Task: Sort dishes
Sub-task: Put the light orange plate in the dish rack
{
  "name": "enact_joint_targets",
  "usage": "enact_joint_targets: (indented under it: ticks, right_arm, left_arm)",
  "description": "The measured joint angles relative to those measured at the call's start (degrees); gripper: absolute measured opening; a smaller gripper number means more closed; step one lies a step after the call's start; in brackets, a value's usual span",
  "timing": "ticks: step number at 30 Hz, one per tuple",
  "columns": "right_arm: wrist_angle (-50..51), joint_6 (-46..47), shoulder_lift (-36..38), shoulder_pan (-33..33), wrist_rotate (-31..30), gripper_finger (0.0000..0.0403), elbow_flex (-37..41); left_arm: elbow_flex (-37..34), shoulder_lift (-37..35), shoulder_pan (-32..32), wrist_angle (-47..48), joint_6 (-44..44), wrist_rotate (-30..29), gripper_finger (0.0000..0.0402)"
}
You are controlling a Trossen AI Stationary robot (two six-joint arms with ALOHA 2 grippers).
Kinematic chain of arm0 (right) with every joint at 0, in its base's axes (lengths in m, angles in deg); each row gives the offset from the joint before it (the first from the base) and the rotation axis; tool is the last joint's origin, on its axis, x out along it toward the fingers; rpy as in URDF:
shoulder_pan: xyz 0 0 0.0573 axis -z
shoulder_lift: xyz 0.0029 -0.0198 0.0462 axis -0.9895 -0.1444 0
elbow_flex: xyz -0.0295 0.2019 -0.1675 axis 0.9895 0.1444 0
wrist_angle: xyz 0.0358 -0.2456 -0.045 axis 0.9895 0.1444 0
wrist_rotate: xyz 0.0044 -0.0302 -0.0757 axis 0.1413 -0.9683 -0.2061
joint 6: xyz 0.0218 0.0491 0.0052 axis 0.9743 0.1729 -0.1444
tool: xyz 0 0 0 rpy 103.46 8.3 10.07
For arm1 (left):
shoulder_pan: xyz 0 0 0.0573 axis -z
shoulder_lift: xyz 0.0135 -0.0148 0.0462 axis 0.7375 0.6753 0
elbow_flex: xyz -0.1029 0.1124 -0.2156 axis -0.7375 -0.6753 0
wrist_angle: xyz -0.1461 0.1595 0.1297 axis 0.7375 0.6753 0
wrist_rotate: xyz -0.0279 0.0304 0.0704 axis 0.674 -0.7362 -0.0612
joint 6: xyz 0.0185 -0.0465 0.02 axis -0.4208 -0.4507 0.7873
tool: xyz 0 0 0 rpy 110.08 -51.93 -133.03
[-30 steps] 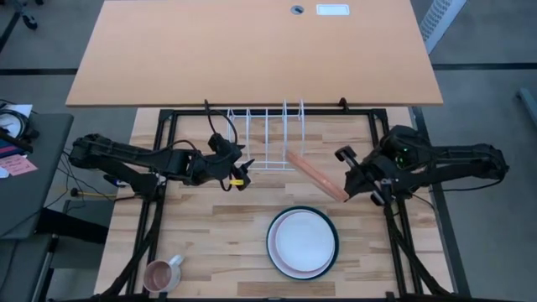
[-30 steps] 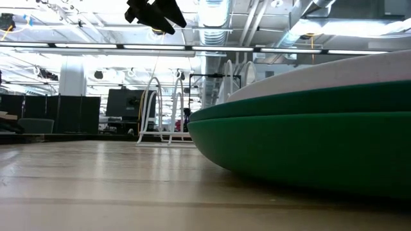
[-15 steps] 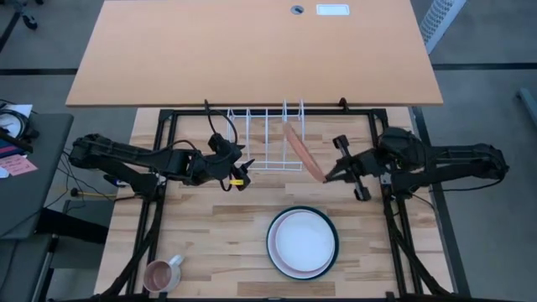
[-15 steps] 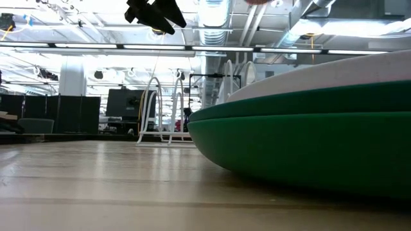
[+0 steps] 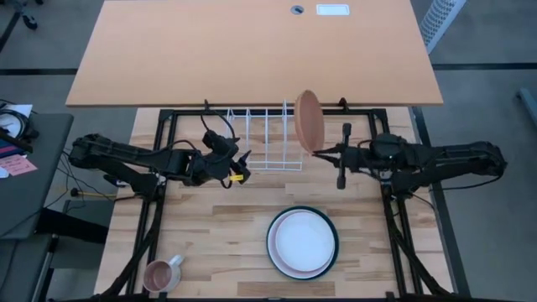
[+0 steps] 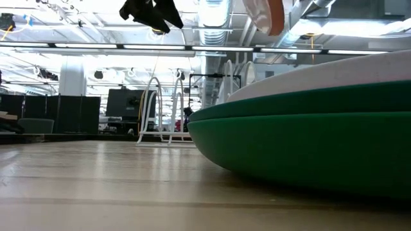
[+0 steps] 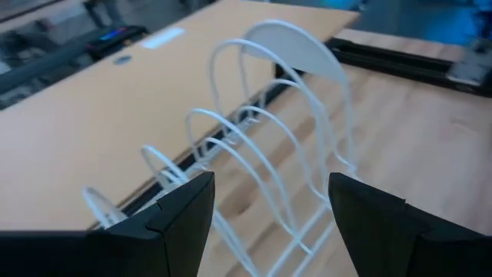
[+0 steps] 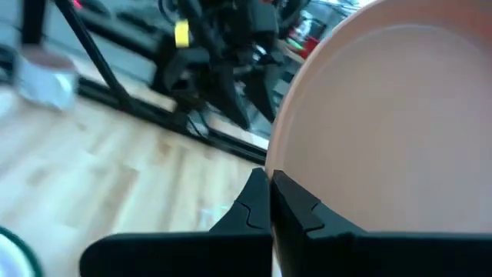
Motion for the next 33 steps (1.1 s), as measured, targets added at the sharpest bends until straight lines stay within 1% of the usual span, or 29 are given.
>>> enact_joint_targets:
  ticks: [2, 5, 10, 16, 20, 23, 25, 29, 33]
  right_arm:
    - [-0.2, -3.7, -0.8, -2.1, -5.3, 0.0, 0.0]
    - [-1.1, -11.6, -2.8, -5.9, -15.2, 0.0, 0.0]
    - [-1.8, -23.7, -8.7, -10.7, -29.9, 0.0, -1.1]
    - [-2.2, -32.5, -17.9, -12.5, -43.0, 0.0, -4.7]
    - [-2.4, -36.9, -24.2, -12.3, -55.2, 0.0, -7.4]
    - [-3.3, -35.5, -27.7, -11.1, -56.8, 0.0, -9.3]
    - [-6.0, -35.4, -30.3, -10.1, -57.9, 0.0, -10.5]
    - [-11.5, -35.7, -35.3, -9.1, -57.9, 0.0, -11.9]
    - [-10.6, -35.7, -38.9, -9.3, -57.8, 0.0, -14.5]
  left_arm:
    - [0.0, 0.0, 0.0, -1.0, -0.2, -1.1, 0.0248]
    - [0.0, 0.0, 0.0, -4.0, 1.1, -1.3, 0.0248]
    - [0.0, 0.0, 0.3, -10.9, 4.4, -1.2, 0.0248]
    - [0.0, 0.4, 1.7, -18.2, 7.8, -0.7, 0.0248]
    - [0.0, 0.4, 3.3, -22.8, 8.0, 0.3, 0.0247]
    - [0.0, 0.4, 5.0, -26.3, 10.4, 0.4, 0.0247]
    - [0.0, 0.4, 5.6, -27.6, 11.5, 0.5, 0.0246]
    - [0.0, 0.4, 5.6, -26.3, 11.7, -0.8, 0.0246]
    - [0.0, 0.4, 5.6, -24.7, 11.5, -2.9, 0.0246]
